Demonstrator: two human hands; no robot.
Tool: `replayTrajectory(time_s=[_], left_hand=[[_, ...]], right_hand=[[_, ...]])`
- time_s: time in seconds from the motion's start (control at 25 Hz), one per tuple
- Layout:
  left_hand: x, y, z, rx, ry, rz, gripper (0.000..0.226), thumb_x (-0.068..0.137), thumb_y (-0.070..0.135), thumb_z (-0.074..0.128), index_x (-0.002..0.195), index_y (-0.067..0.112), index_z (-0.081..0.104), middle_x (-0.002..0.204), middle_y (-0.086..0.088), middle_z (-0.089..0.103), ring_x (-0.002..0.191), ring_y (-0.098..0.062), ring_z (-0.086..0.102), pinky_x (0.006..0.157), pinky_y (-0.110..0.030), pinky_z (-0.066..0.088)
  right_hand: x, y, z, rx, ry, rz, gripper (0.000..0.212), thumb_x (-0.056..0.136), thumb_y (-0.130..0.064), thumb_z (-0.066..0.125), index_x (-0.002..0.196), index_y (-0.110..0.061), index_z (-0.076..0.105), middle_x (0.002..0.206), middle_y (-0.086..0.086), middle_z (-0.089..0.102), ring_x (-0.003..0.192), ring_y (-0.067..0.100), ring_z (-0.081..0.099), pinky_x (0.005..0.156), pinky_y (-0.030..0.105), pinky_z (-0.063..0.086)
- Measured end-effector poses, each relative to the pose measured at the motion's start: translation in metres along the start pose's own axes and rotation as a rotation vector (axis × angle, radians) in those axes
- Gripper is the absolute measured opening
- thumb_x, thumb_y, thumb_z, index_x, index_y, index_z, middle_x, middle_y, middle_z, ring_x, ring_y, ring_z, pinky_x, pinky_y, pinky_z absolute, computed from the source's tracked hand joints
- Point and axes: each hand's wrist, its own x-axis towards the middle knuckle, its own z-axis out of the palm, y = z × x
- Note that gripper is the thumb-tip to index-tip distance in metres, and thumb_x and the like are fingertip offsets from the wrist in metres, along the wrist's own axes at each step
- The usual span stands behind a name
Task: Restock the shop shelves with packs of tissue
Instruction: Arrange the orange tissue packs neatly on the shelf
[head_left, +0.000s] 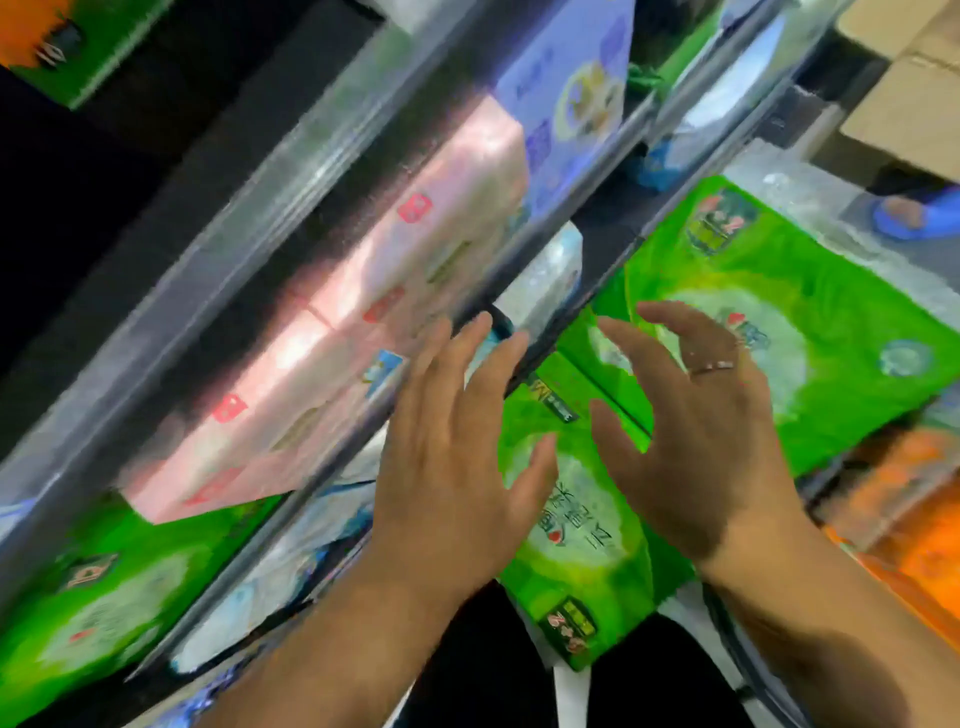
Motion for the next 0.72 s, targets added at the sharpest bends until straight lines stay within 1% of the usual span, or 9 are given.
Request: replayTrajectory(time_s=[0.12, 0.24, 0.36, 0.48, 0.6, 0.72], left_hand=[[-0.019, 0.026, 0.064, 0.005, -0.163, 0.009, 0.066, 0.080, 0.040, 0.059, 0.137, 0.018, 0.036, 0.144, -0.012, 0.044, 0.138, -0.030, 0.034, 0.116, -0.037, 0.023], [-0.034, 0.043, 0.118, 0.030, -0.306, 0.053, 0.066, 0.079, 0.043, 0.053, 0.137, 0.018, 0.035, 0.143, -0.013, 0.044, 0.137, -0.032, 0.033, 0.115, -0.038, 0.022], [-0.050, 0.058, 0.162, 0.056, -0.452, 0.205, 0.068, 0.079, 0.041, 0.057, 0.139, 0.017, 0.036, 0.143, -0.013, 0.044, 0.139, -0.033, 0.032, 0.116, -0.041, 0.024], [-0.064, 0.073, 0.194, 0.091, -0.568, 0.386, 0.075, 0.075, 0.040, 0.068, 0.139, 0.018, 0.035, 0.143, -0.012, 0.044, 0.139, -0.037, 0.030, 0.113, -0.051, 0.029], [-0.078, 0.091, 0.218, 0.066, -0.595, 0.553, 0.077, 0.072, 0.037, 0.073, 0.137, 0.016, 0.039, 0.139, -0.015, 0.048, 0.136, -0.039, 0.034, 0.112, -0.052, 0.029], [-0.099, 0.114, 0.243, 0.027, -0.635, 0.674, 0.076, 0.070, 0.034, 0.074, 0.137, 0.012, 0.045, 0.138, -0.018, 0.049, 0.134, -0.042, 0.036, 0.111, -0.053, 0.030]], right_hand=[[-0.061, 0.063, 0.004, -0.061, -0.077, 0.118, 0.054, 0.078, -0.038, 0.056, 0.128, -0.015, 0.059, 0.130, 0.018, 0.053, 0.116, 0.039, 0.053, 0.092, 0.050, 0.045], [-0.114, 0.107, 0.015, -0.077, -0.091, 0.246, 0.054, 0.077, -0.033, 0.061, 0.127, -0.013, 0.061, 0.129, 0.019, 0.054, 0.115, 0.040, 0.054, 0.092, 0.052, 0.046], [-0.167, 0.134, 0.030, -0.102, -0.108, 0.413, 0.055, 0.073, -0.028, 0.065, 0.125, -0.011, 0.062, 0.128, 0.020, 0.054, 0.112, 0.040, 0.055, 0.090, 0.049, 0.048], [-0.223, 0.149, 0.042, -0.100, -0.123, 0.615, 0.058, 0.071, -0.030, 0.062, 0.127, -0.013, 0.060, 0.129, 0.020, 0.053, 0.114, 0.040, 0.053, 0.092, 0.050, 0.047], [-0.276, 0.161, 0.039, -0.160, -0.101, 0.830, 0.058, 0.074, -0.032, 0.061, 0.129, -0.015, 0.058, 0.133, 0.018, 0.051, 0.118, 0.040, 0.051, 0.094, 0.050, 0.044], [-0.326, 0.181, 0.030, -0.193, -0.078, 0.988, 0.057, 0.079, -0.027, 0.070, 0.134, -0.016, 0.054, 0.136, 0.018, 0.047, 0.119, 0.041, 0.049, 0.093, 0.050, 0.044]])
